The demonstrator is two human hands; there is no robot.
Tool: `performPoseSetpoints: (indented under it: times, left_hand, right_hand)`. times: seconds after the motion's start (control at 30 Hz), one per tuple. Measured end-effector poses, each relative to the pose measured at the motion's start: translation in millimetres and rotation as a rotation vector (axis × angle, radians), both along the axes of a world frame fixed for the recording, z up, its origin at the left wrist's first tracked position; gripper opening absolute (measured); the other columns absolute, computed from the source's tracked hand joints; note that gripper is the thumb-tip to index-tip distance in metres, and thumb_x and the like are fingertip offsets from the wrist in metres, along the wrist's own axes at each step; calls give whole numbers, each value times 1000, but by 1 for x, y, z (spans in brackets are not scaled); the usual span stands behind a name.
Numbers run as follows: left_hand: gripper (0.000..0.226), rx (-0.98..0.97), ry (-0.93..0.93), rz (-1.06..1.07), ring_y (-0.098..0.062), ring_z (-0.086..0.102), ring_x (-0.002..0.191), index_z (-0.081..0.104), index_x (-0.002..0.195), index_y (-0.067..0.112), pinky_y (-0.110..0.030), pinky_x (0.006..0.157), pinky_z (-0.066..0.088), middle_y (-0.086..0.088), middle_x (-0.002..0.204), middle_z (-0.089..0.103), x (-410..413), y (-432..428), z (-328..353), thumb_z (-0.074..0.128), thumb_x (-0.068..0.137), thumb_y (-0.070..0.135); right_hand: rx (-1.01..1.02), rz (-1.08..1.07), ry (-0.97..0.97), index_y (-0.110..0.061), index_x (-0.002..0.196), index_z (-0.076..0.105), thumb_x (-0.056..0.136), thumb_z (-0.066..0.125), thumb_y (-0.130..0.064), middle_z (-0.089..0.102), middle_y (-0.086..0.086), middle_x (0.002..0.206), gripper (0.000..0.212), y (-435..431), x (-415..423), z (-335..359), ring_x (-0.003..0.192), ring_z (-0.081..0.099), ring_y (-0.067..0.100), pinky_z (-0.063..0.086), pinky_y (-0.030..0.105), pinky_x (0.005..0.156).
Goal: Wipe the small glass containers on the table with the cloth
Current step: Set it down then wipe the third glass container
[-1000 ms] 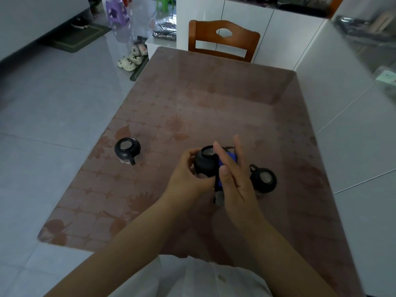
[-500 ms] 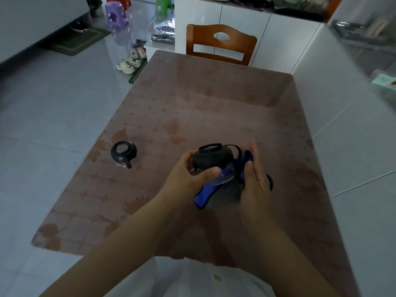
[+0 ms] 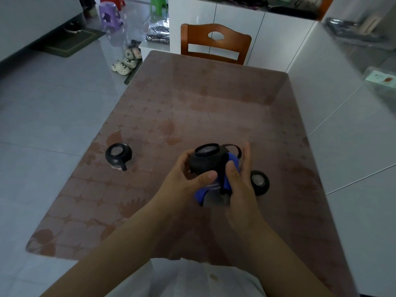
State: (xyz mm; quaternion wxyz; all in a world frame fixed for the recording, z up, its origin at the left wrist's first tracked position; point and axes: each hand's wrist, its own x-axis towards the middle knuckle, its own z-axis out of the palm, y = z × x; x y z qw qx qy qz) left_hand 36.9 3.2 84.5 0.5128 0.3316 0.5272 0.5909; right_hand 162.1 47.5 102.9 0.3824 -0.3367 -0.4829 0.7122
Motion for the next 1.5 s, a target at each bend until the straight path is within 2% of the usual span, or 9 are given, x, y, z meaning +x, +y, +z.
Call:
performPoseSetpoints:
  times: [0.1, 0.23, 0.37, 0.57, 0.83, 0.97, 1.1, 1.33, 1.5]
  left_hand:
    - [86, 17, 39, -79, -11, 61, 114, 50, 123, 25, -26, 92, 53, 4, 125, 61, -1, -2, 2, 86, 50, 52]
    - [64, 36, 117, -183, 0, 58, 113, 46, 123, 31, -18, 90, 50, 10, 128, 55, -8, -1, 9, 77, 68, 21]
    - [75, 9, 211, -191, -2, 53, 120, 45, 131, 35, -29, 99, 46, 16, 132, 54, -19, 6, 7, 80, 65, 37]
    - [52, -34, 49, -26, -15, 57, 119, 51, 118, 25, -24, 88, 52, -1, 128, 59, -16, 10, 6, 65, 68, 33]
    - [67, -85, 94, -38, 13, 58, 94, 45, 125, 38, -10, 73, 48, 23, 114, 56, -4, 12, 33, 66, 64, 56]
    - [104, -70, 93, 133, 2, 60, 101, 30, 133, 22, -19, 81, 56, 14, 119, 53, 3, 13, 35, 76, 43, 48]
    - [87, -87, 108, 193, 2, 56, 99, 30, 119, 22, -16, 76, 53, 13, 113, 51, -2, 13, 34, 76, 47, 40]
    - [80, -68, 79, 15, -16, 59, 115, 39, 113, 32, -37, 95, 50, 3, 125, 55, -18, 8, 17, 82, 47, 41]
    - [78, 37, 216, -70, -1, 63, 98, 39, 115, 27, -24, 83, 55, 7, 116, 58, -7, 4, 23, 77, 47, 34]
  right_hand:
    - [-172, -14, 117, -41, 143, 22, 70, 57, -44, 38, 3, 148, 81, 9, 3, -1, 122, 53, 25, 52, 45, 94]
    - [-226, 28, 145, -25, 142, 33, 70, 66, -48, 48, 11, 140, 82, 17, 6, -1, 117, 58, 30, 57, 42, 85]
    - [-163, 11, 112, -18, 137, 42, 79, 54, -36, 55, 11, 133, 62, 17, 6, 0, 112, 62, 26, 58, 35, 82]
    - [-7, -72, -12, -39, 120, 47, 72, 56, -36, 62, -14, 110, 49, 12, 4, 3, 87, 69, 3, 59, 24, 70]
    - [320, -39, -183, -55, 125, 36, 83, 51, -35, 35, -11, 149, 49, -2, -1, 2, 129, 42, -1, 43, 26, 104]
    - [428, 61, -205, -45, 135, 22, 91, 46, -19, 23, -28, 144, 56, -7, -1, -1, 130, 30, -16, 34, 10, 104]
    - [459, 113, -227, -46, 133, 20, 94, 42, 2, 24, -21, 149, 66, -1, 7, 0, 132, 30, -11, 36, 12, 103]
    - [227, 6, -88, -39, 139, 33, 82, 53, -57, 44, -23, 139, 62, 17, 18, 22, 120, 49, -7, 48, 18, 94]
    - [336, 180, -234, -56, 126, 30, 87, 36, -46, 33, -29, 133, 41, 10, -3, 26, 116, 44, -16, 43, 17, 100]
